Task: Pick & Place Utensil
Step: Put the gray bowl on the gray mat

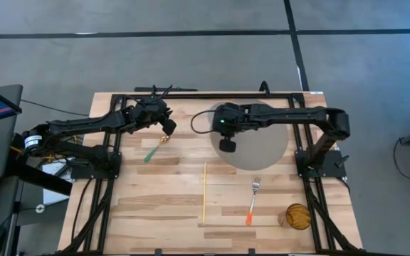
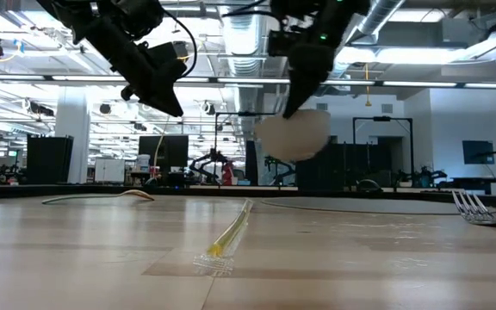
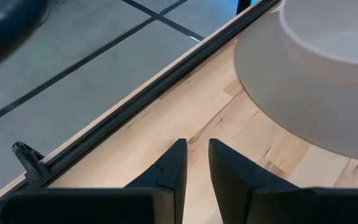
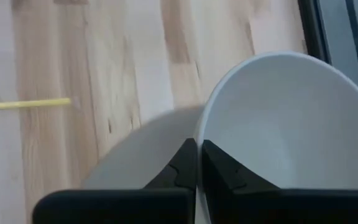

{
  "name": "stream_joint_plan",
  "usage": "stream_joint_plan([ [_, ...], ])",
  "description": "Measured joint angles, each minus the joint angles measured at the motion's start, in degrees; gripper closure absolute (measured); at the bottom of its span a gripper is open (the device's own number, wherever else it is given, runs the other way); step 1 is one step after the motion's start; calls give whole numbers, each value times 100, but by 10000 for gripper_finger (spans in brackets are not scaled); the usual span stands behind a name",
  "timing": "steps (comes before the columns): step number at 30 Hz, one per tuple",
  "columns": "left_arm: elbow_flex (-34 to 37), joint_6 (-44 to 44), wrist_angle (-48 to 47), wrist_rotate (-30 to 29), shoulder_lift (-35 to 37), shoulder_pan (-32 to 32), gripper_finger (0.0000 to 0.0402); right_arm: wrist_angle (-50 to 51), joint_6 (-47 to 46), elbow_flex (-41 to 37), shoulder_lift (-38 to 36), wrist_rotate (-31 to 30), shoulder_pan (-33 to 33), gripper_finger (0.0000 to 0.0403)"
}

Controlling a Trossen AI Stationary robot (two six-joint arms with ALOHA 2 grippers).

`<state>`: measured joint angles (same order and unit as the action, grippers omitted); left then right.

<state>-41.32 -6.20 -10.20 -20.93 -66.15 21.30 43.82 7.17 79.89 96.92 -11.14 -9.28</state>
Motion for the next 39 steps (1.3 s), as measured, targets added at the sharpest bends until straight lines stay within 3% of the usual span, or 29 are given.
stream_joint_plan([
  [5, 0, 294, 2, -2, 0, 0, 334, -51, -671, -769, -601, -536, 33, 400],
  [10, 0, 313, 31, -2, 0, 0, 334, -116, -1481, -1303, -1218, -585, 170, 396],
  [19, 0, 341, 42, -2, 0, 0, 334, -1303, -2417, -2815, -1914, -702, 726, 398],
  [22, 0, 341, 42, -2, 0, 0, 334, -1550, -2740, -3282, -1933, -1027, 774, 396],
  [31, 0, 341, 86, -2, 0, 0, 334, -1594, -2718, -3514, -1695, -1439, 636, 393],
  [39, 0, 341, 110, -2, 0, 0, 334, -1753, -3061, -3505, -1603, -1136, 683, 361],
])
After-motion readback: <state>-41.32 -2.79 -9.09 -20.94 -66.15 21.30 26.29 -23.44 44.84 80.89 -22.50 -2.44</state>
